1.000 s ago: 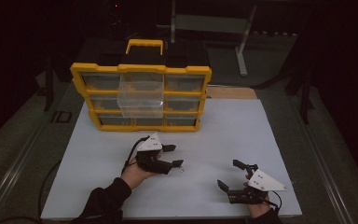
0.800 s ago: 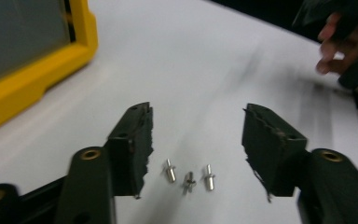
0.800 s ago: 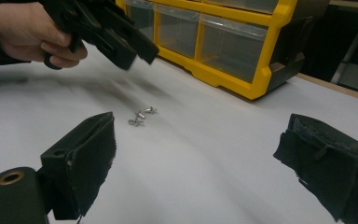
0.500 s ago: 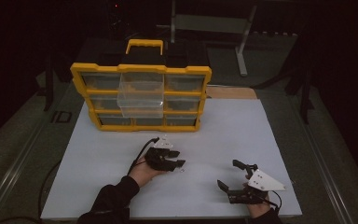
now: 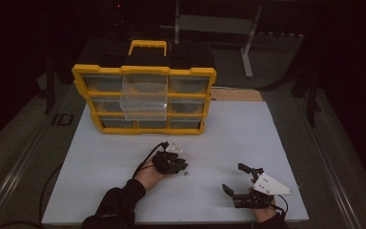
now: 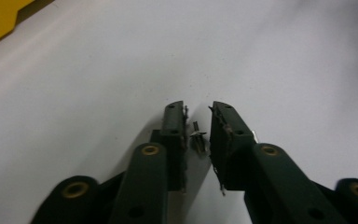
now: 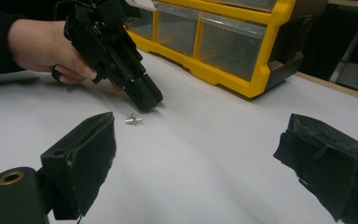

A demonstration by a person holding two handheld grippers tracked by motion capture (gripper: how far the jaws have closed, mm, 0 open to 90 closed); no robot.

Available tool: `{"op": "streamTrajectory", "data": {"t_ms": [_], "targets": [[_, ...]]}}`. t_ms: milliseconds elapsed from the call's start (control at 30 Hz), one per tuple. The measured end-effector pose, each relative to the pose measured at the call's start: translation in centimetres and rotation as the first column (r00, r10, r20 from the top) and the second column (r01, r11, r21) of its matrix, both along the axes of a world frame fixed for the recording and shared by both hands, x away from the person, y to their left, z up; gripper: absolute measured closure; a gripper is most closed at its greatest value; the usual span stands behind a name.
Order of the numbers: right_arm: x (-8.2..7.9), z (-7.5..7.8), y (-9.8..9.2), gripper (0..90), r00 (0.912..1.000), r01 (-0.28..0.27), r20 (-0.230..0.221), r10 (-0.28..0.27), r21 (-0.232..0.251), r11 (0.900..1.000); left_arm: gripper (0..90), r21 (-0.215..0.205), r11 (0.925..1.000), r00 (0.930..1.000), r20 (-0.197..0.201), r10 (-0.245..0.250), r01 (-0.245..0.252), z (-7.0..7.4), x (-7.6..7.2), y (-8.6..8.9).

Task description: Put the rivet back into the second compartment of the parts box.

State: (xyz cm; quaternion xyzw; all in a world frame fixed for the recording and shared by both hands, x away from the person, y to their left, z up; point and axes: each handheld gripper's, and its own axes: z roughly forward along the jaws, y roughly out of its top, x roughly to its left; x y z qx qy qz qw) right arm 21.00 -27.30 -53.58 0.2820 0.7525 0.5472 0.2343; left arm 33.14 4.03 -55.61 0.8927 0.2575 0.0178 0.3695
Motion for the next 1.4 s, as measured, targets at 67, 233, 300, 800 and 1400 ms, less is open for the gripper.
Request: {"op": "streamTrajectory", "data": {"t_ms": [67, 233, 300, 800, 1400], "targets": [[0.0, 0.0, 0.0, 9.5, 1.0000, -0.001, -0.001, 0.001, -0.001, 1.000, 80.7, -0.003, 1.0000, 1.0000, -0.002, 0.000, 0.000, 0.0, 0.1, 0.0], [0.0, 0.0, 0.0, 9.5, 1.0000, -0.001, -0.001, 0.001, -0.002, 1.000, 81.5, -0.013, 0.9997, 0.9996, -0.015, -0.023, 0.023, 0.0, 0.5, 0.4], [0.0, 0.0, 0.0, 9.5, 1.0000, 0.000, -0.001, 0.000, 0.000, 1.000, 81.6, -0.018, 0.9995, 0.9996, -0.013, -0.026, 0.025, 0.3, 0.5, 0.7], [0.0, 0.0, 0.0, 9.5, 1.0000, -0.006, 0.004, 0.006, 0.000, 1.000, 81.8, -0.151, 0.9832, 0.9947, 0.028, -0.099, 0.102, 4.9, -0.3, 4.8], [0.0, 0.0, 0.1, 9.5, 0.9999, -0.014, 0.004, 0.014, -0.004, 1.000, 81.8, -0.199, 0.9586, 0.9774, 0.096, -0.188, 0.204, 10.5, -2.3, 10.0]]}}
